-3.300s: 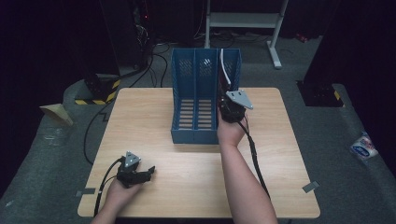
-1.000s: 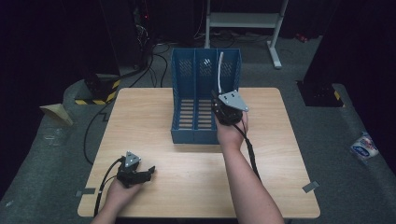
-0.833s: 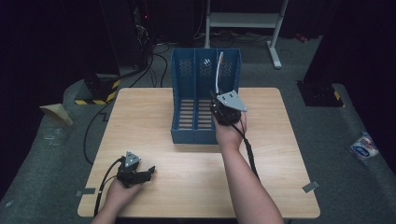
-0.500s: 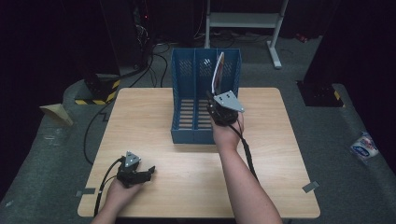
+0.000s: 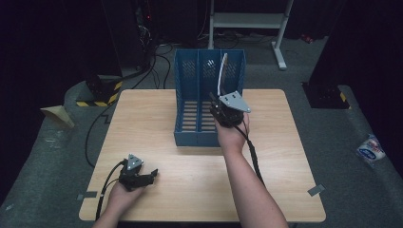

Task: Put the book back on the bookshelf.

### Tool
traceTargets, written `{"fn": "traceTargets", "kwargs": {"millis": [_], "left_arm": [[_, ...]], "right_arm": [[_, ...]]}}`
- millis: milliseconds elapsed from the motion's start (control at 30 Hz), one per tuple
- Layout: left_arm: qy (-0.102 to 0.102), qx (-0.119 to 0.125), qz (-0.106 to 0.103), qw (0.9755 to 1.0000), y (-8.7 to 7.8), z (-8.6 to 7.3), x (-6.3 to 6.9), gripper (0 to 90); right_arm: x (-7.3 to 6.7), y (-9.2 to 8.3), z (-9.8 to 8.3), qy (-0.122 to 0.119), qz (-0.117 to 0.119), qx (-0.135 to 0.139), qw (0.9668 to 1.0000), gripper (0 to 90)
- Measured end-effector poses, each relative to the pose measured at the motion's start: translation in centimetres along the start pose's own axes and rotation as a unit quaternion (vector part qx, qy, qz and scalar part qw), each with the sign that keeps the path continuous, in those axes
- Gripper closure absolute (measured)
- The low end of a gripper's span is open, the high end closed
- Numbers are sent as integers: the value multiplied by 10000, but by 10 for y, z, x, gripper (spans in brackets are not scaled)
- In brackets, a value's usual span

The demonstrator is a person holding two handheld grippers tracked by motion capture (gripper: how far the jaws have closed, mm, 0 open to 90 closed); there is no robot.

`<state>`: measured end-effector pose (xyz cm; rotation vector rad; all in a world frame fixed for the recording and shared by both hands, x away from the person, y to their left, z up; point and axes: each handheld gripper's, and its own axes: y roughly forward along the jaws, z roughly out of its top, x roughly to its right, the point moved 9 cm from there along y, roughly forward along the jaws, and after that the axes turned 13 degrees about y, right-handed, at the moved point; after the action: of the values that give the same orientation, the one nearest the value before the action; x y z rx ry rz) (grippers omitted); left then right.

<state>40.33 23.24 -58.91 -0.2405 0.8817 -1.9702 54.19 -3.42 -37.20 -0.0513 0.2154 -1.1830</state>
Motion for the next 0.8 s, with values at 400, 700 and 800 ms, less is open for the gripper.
{"fn": "traceTargets", "kwargs": {"millis": [400,700,800], "left_arm": [[10,6,3,10000,0,0,0,228],[6,-2,-6,10000,0,0,0,228],[-6,-1,-9,10000,0,0,0,228]], "right_arm": [[12,-3,-2,176,-51,-102,9998,473],[18,-6,-3,247,-102,-161,9995,368],[17,-7,-3,247,-85,-167,9995,335]]}}
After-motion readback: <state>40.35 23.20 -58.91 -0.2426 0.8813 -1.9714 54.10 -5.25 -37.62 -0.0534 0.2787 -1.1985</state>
